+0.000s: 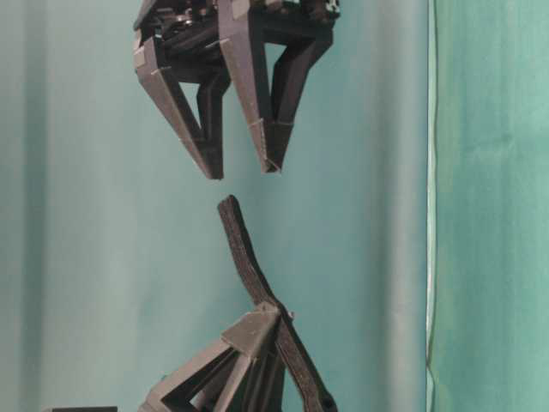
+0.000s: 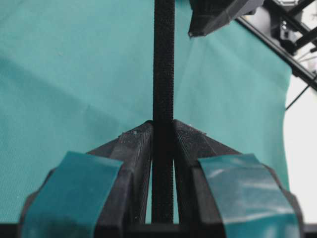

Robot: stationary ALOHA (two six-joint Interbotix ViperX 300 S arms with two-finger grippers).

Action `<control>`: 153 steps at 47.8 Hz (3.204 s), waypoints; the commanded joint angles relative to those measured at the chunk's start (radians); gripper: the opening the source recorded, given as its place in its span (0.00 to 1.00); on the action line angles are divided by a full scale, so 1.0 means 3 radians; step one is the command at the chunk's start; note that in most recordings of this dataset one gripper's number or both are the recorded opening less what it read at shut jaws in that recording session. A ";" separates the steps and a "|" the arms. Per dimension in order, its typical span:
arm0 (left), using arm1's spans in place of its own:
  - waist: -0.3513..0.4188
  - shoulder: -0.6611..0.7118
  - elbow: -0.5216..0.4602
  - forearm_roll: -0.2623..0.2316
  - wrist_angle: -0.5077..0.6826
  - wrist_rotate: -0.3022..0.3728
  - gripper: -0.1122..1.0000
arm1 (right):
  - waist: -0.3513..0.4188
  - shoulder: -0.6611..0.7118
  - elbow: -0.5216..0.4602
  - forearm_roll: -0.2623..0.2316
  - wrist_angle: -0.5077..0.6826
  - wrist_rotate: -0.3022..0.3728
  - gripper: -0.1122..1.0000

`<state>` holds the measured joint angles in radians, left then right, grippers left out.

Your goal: Peel off the Velcro with your right arm.

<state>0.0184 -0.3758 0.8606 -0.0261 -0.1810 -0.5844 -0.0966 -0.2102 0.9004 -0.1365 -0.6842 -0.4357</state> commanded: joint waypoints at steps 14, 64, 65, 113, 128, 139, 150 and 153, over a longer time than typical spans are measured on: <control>0.0010 -0.0010 -0.0087 -0.0005 -0.0051 0.0000 0.19 | -0.0005 0.0056 -0.0077 0.0005 -0.0184 -0.0010 0.48; 0.0031 0.0051 -0.0133 -0.0005 -0.0092 0.0010 0.19 | -0.0041 0.0066 -0.0056 0.0005 -0.0199 -0.0010 0.34; 0.0026 0.0051 -0.0133 0.0000 -0.0092 0.0010 0.19 | -0.0041 0.0066 -0.0056 0.0005 -0.0199 -0.0010 0.34; 0.0031 0.0056 -0.0128 0.0000 -0.0092 0.0010 0.19 | -0.0102 0.0153 -0.0112 0.0005 -0.0327 -0.0010 0.09; 0.0026 0.0061 -0.0138 0.0000 -0.0092 0.0010 0.19 | -0.0148 0.0174 -0.0112 0.0005 -0.0435 -0.0010 0.08; 0.0031 0.0066 -0.0133 -0.0005 -0.0092 0.0010 0.19 | -0.0169 0.0240 -0.0112 0.0005 -0.0542 -0.0010 0.08; 0.0031 0.0061 -0.0138 -0.0005 -0.0092 0.0010 0.19 | -0.0189 0.0245 -0.0112 0.0005 -0.0593 -0.0015 0.07; 0.0031 0.0061 -0.0133 -0.0005 -0.0092 0.0010 0.19 | -0.0194 0.0245 -0.0112 0.0005 -0.0598 -0.0015 0.06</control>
<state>0.0245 -0.3451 0.8391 -0.0261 -0.1994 -0.5829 -0.1519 -0.1273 0.8897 -0.1365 -0.8514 -0.4418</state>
